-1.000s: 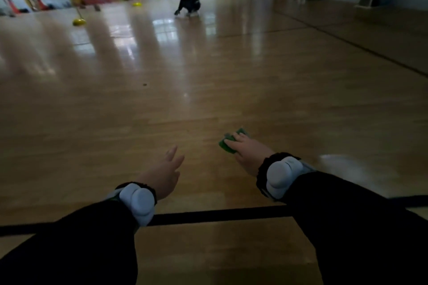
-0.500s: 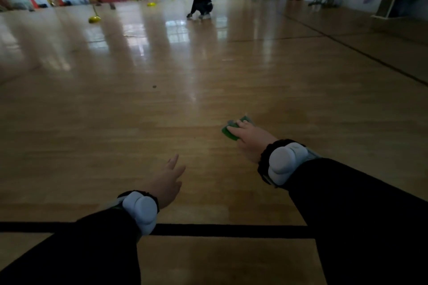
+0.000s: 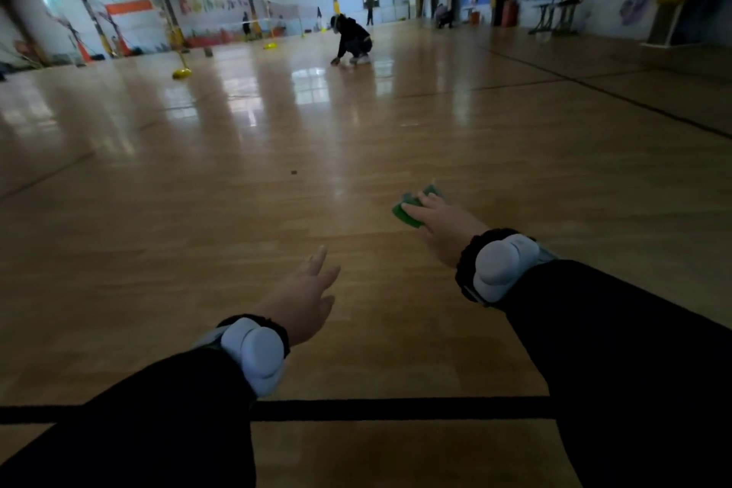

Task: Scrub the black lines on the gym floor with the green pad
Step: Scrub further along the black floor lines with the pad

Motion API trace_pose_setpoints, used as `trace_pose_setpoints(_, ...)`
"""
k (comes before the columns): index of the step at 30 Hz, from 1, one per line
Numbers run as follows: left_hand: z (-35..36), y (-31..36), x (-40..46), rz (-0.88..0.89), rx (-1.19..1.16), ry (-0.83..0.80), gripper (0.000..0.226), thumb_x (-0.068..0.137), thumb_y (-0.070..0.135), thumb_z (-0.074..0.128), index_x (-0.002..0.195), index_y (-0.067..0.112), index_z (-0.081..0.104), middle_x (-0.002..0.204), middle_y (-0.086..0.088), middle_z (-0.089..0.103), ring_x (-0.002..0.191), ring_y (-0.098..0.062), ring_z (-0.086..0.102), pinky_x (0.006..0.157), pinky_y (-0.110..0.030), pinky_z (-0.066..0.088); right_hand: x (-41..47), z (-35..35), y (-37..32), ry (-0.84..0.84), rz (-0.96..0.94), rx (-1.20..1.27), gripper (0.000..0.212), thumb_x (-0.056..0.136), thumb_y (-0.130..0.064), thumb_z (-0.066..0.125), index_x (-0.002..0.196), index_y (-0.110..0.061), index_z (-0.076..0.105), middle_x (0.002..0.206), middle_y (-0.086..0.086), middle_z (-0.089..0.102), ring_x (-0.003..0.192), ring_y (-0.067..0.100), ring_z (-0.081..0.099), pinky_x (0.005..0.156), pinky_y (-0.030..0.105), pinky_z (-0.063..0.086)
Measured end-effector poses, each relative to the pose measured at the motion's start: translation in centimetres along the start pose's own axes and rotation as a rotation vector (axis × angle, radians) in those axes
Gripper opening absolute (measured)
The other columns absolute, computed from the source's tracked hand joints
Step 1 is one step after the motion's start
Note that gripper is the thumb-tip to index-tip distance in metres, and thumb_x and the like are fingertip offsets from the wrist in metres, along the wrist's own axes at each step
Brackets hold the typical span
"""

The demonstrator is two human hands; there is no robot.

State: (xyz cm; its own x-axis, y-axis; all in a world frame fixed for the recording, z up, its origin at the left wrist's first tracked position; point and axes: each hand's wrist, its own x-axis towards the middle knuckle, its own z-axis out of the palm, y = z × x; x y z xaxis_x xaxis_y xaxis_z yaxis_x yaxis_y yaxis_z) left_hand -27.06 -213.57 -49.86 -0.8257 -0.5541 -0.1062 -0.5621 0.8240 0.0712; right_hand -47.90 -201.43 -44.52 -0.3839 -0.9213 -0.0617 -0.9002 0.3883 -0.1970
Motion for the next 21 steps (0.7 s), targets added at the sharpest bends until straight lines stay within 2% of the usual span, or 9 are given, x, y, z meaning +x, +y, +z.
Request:
trace_pose_setpoints(3, 0.0, -2.8, -0.1, 0.08, -0.006, 0.01, 0.055, 0.101, 0.029, 0.037, 0.152, 0.026, 0.016, 0.159, 0.005, -0.016, 0.148, -0.017, 0.012, 0.111, -0.037, 0.034, -0.3, 0.9, -3.0, 0.016, 0.048, -0.026, 0.052, 0.104, -0.015, 0.026, 0.153, -0.021, 0.012, 0.161, 0.009, 0.0, 0.149, 0.026, 0.001, 0.12, 0.04, 0.012)
trace_pose_setpoints(8, -0.1, -5.3, 0.2, 0.212, -0.049, 0.016, 0.055, 0.101, 0.028, 0.038, 0.152, 0.024, 0.015, 0.16, 0.0, -0.013, 0.148, -0.019, 0.008, 0.117, -0.036, 0.026, -1.1, -0.2, -5.9, 0.092, 0.175, -0.029, 0.052, 0.104, -0.015, 0.027, 0.153, -0.02, 0.012, 0.161, 0.01, 0.003, 0.149, 0.025, 0.003, 0.119, 0.037, 0.011)
trace_pose_setpoints(11, 0.0, -5.9, 0.0, 0.255, -0.067, -0.031, 0.056, 0.102, 0.026, 0.038, 0.152, 0.024, 0.014, 0.16, 0.001, -0.015, 0.148, -0.02, 0.007, 0.116, -0.035, 0.027, -2.6, -1.8, -7.4, 0.119, 0.263, -0.07, 0.051, 0.104, -0.016, 0.027, 0.153, -0.018, 0.013, 0.161, 0.01, 0.006, 0.148, 0.025, 0.006, 0.118, 0.035, 0.012)
trace_pose_setpoints(15, -0.1, -5.3, 0.0, 0.255, -0.091, -0.043, 0.056, 0.102, 0.025, 0.038, 0.152, 0.024, 0.013, 0.16, 0.001, -0.015, 0.149, -0.019, 0.005, 0.116, -0.034, 0.026, -3.1, -2.9, -7.6, 0.117, 0.277, -0.133, 0.051, 0.104, -0.017, 0.027, 0.153, -0.018, 0.013, 0.16, 0.01, 0.008, 0.148, 0.026, 0.009, 0.119, 0.037, 0.014)
trace_pose_setpoints(21, 0.8, -2.8, 0.5, 0.236, -0.097, -0.022, 0.055, 0.102, 0.024, 0.038, 0.152, 0.023, 0.015, 0.16, 0.0, -0.014, 0.148, -0.02, 0.008, 0.116, -0.034, 0.025, -3.1, -0.9, -5.5, 0.115, 0.225, -0.154, 0.051, 0.103, -0.017, 0.027, 0.153, -0.019, 0.015, 0.161, 0.01, 0.004, 0.149, 0.025, 0.006, 0.12, 0.038, 0.011)
